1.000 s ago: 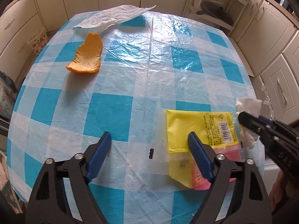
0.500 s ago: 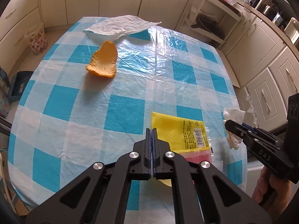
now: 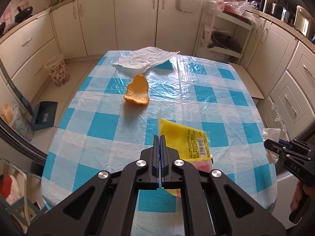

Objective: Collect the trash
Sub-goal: 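Grasp the yellow snack packet with the left tool, then carry the white tissue to the yellow bin and open the right tool, then lower the yellow packet into the yellow bin and open the left tool, then move both open tools back over the table toward the last orange peel, then grasp the white paper sheet with the left tool while the right tool grasps the orange peel, then lift the paper sheet with the left tool while the right tool carries the peel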

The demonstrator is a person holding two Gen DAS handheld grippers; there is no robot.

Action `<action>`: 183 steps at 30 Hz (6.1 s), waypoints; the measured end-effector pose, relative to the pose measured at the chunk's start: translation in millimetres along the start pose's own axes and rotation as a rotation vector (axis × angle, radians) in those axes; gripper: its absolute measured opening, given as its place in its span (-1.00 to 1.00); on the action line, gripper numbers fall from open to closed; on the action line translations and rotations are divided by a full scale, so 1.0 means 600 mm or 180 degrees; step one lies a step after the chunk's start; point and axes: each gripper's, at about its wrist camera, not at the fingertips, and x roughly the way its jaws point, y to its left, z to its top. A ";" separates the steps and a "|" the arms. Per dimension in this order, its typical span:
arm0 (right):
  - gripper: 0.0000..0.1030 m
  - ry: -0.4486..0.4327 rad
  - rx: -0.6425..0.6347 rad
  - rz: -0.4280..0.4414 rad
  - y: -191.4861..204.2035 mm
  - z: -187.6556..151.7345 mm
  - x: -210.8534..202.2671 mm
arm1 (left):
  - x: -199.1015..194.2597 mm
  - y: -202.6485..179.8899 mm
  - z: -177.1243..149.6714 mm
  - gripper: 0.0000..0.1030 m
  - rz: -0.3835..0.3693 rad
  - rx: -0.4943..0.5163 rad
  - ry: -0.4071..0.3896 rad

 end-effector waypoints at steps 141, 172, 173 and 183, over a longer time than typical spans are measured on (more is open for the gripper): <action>-0.60 -0.0179 -0.0477 0.0464 0.333 0.198 0.257 | 0.357 0.197 0.277 -0.92 -0.0618 0.0582 0.0939; -0.88 -0.0222 -0.0657 -0.0152 0.062 -0.024 -0.031 | 0.037 -0.107 -0.041 -0.92 0.0050 0.1658 0.0287; -0.88 -0.0221 -0.0621 -0.0174 0.048 -0.025 -0.034 | 0.033 -0.114 -0.042 -0.92 0.0039 0.1669 0.0256; -0.88 -0.0193 -0.0466 -0.0306 -0.005 -0.062 -0.063 | 0.034 -0.146 -0.039 -0.92 0.0062 0.1813 0.0106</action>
